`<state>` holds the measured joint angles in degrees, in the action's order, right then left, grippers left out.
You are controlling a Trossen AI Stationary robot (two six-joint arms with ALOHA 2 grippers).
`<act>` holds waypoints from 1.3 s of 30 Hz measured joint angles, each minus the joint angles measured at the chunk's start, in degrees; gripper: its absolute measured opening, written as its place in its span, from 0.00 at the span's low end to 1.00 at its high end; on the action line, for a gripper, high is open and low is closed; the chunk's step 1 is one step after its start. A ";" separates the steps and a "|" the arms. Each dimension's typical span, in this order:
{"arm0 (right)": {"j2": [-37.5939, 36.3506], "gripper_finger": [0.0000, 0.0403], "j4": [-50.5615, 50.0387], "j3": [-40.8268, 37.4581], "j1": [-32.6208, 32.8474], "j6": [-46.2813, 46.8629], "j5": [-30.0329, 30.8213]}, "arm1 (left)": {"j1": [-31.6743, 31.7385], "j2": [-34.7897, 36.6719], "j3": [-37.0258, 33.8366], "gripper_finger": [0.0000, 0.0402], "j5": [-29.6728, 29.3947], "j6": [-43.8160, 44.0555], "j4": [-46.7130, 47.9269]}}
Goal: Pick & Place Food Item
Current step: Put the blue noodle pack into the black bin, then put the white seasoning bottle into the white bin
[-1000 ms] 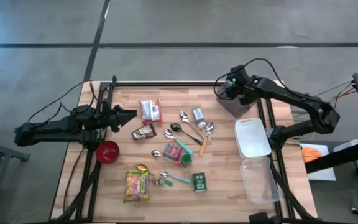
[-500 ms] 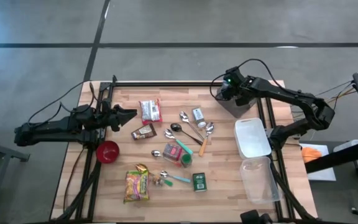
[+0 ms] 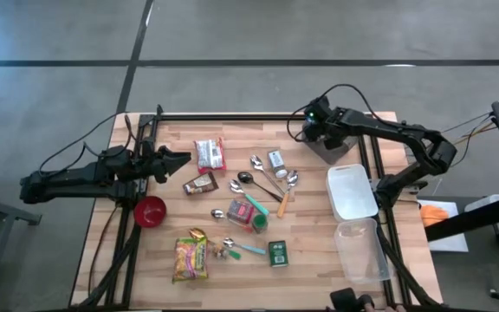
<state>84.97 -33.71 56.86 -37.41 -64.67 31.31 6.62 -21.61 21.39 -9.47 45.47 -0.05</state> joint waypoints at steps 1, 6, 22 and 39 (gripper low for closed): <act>-0.10 0.03 0.00 0.00 0.00 0.28 -0.04 | 0.01 0.00 0.00 0.55 0.00 0.01 -0.06; -0.71 0.09 -0.07 0.32 0.00 5.65 -1.32 | -0.01 0.00 0.00 0.55 0.00 0.02 -0.11; -1.08 0.57 -2.86 4.95 0.02 25.20 3.51 | -0.01 0.00 0.02 0.55 -0.20 2.35 -0.14; -3.89 0.65 -33.71 22.29 10.49 102.15 -24.81 | 0.03 -4.34 2.77 0.55 1.38 6.54 3.50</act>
<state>81.08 -67.43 79.15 -26.92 37.48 6.50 6.66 -25.94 24.16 -8.10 52.01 3.45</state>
